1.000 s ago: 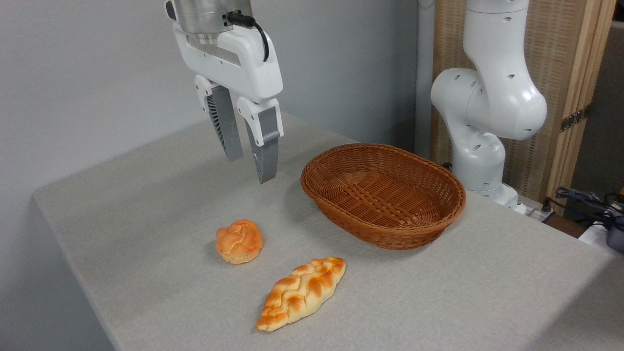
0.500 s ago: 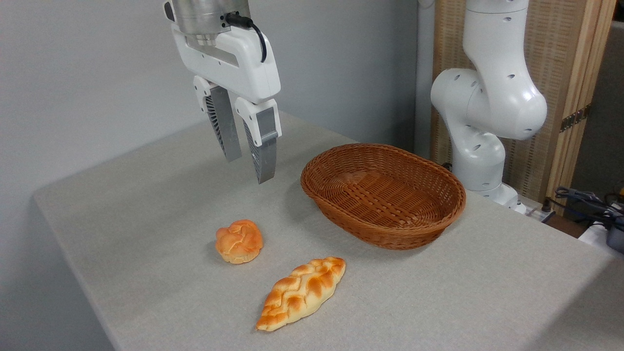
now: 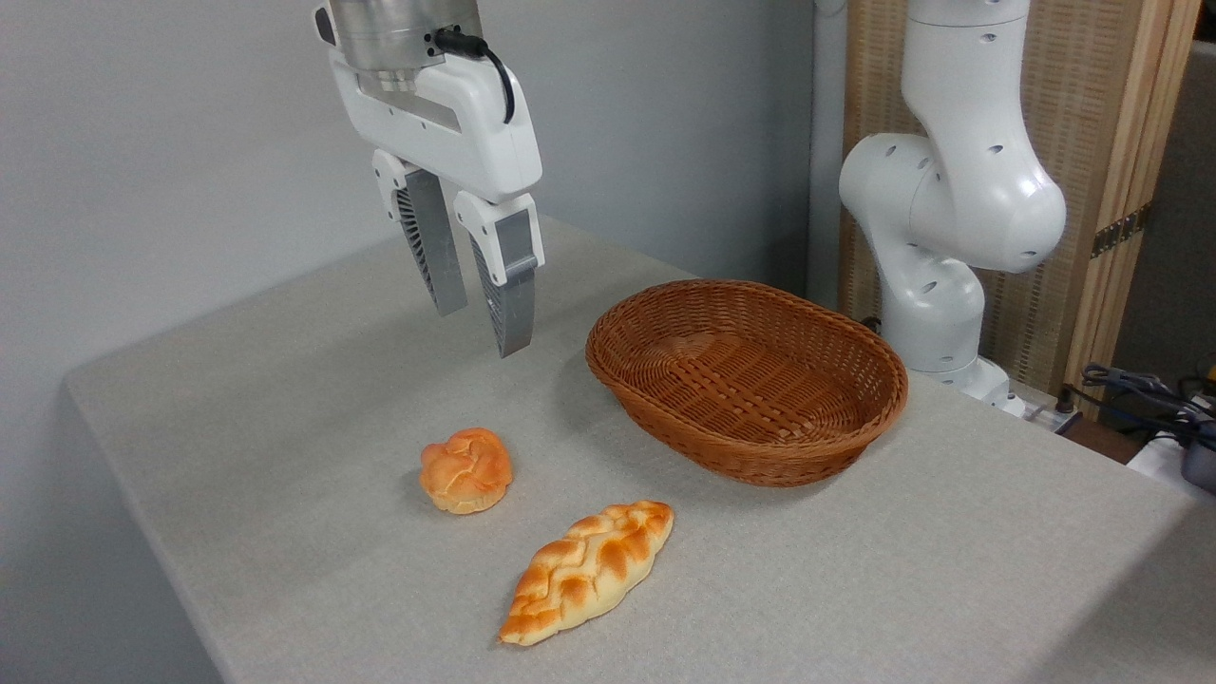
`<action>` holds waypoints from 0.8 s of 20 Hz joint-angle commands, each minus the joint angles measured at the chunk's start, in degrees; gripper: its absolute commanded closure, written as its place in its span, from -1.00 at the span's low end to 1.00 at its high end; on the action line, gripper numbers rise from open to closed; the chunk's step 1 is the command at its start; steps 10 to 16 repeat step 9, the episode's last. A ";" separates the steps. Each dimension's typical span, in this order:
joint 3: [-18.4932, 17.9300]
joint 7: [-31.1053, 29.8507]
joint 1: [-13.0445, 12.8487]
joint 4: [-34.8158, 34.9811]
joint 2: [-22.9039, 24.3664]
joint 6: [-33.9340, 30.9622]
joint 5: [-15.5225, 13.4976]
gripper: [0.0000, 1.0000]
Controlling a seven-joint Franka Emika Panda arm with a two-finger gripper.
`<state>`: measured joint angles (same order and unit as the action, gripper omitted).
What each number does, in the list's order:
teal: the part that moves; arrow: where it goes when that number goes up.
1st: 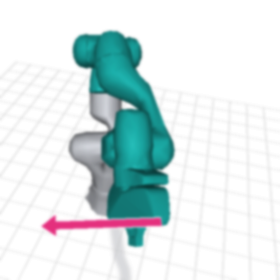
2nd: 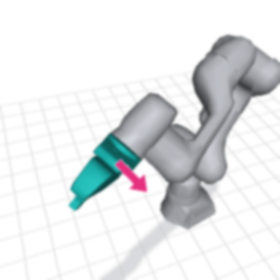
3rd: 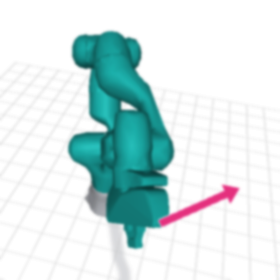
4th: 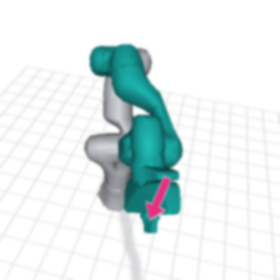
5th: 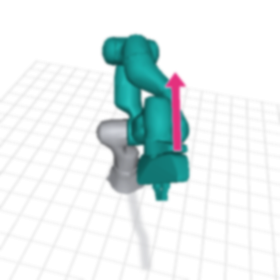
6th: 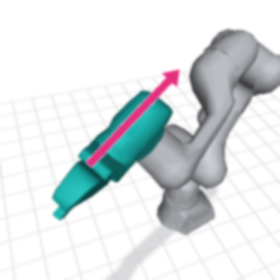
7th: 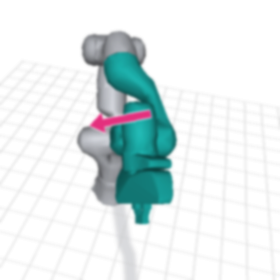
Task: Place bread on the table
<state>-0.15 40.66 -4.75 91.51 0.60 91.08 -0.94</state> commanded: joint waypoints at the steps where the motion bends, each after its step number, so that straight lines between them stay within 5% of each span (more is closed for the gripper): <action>1: 0.77 -0.85 0.97 -0.46 -0.43 0.94 -0.90 -1.00; 16: 0.33 -0.41 1.58 -0.55 -0.08 0.86 -1.08 -1.00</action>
